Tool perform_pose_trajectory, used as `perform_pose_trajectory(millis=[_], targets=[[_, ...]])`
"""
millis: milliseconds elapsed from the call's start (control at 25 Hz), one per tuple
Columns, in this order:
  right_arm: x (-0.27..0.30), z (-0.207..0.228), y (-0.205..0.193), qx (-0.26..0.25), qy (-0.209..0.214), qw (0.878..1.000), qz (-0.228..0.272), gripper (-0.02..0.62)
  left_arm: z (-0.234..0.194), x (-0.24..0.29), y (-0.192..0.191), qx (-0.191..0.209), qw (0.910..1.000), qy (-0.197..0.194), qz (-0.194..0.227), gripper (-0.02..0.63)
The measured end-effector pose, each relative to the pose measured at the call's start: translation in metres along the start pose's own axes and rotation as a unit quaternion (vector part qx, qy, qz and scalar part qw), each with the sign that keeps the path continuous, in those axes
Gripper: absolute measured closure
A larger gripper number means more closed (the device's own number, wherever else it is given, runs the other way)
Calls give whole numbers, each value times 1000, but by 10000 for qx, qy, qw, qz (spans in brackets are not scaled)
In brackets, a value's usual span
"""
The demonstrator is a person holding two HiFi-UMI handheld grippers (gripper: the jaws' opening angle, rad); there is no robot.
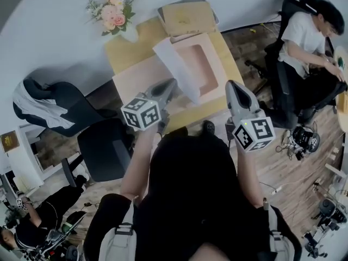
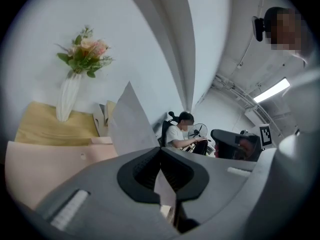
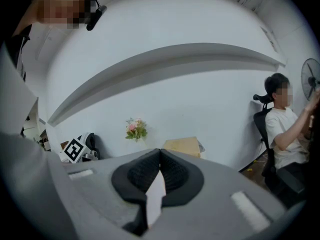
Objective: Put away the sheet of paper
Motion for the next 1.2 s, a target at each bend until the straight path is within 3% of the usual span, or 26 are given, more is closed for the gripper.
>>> perform_pose_trajectory(millis=[160,640,1200], targets=[[13,-15,-7,-16,-33,9999,-100,592,-21,0,-18,-197,9989,-176,-396,597],[40,-35,-16,-84,6,9996,-282,592,-84,-15,-75,-146,9869,262,-1583,597],[41,-38,-19,-90,-34,9992,-385,592,-121,-32,-107,5,9715,697,-2266,597]])
Point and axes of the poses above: the fingertips, and each gripper's own axes: x forward along the fingers, z to its right, y out of its top, the point moved 10 cm from there along -x, backward along the fingers, and after that the axes turned 13 degrees about x, right-handed, at the moved point
